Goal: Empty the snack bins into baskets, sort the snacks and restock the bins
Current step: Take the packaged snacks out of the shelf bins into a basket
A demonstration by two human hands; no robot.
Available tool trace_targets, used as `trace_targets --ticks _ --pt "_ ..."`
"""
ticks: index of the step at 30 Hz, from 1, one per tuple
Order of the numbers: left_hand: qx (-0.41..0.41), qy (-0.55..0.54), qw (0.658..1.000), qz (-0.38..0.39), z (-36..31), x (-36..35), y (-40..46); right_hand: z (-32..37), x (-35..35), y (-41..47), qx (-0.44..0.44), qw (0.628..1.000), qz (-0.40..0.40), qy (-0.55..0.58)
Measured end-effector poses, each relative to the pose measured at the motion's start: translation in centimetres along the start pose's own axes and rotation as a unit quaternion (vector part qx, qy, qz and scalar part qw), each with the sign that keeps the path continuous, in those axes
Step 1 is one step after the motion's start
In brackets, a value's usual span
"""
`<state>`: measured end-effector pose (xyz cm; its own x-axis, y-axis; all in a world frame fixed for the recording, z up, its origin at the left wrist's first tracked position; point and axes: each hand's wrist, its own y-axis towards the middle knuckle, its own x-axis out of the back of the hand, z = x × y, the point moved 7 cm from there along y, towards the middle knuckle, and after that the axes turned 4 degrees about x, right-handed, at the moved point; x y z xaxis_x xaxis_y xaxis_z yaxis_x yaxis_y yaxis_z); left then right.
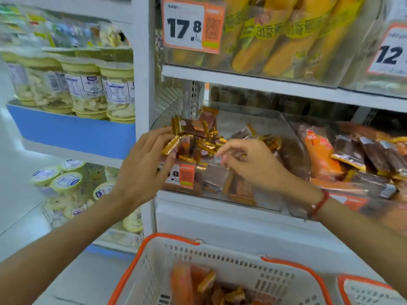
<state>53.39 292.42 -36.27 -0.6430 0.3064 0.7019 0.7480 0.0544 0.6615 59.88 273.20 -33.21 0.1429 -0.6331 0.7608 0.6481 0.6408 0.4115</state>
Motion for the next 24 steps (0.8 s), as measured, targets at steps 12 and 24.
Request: trace_targets --ticks 12,24 --pt "-0.010 0.092 0.996 0.007 2.1 -3.7 0.7 -9.5 -10.9 19.5 -0.072 0.947 0.205 -0.236" --pt "0.044 0.151 0.987 0.011 0.2 -1.8 2.5 -10.1 -3.8 12.3 -0.110 0.984 0.110 -0.084"
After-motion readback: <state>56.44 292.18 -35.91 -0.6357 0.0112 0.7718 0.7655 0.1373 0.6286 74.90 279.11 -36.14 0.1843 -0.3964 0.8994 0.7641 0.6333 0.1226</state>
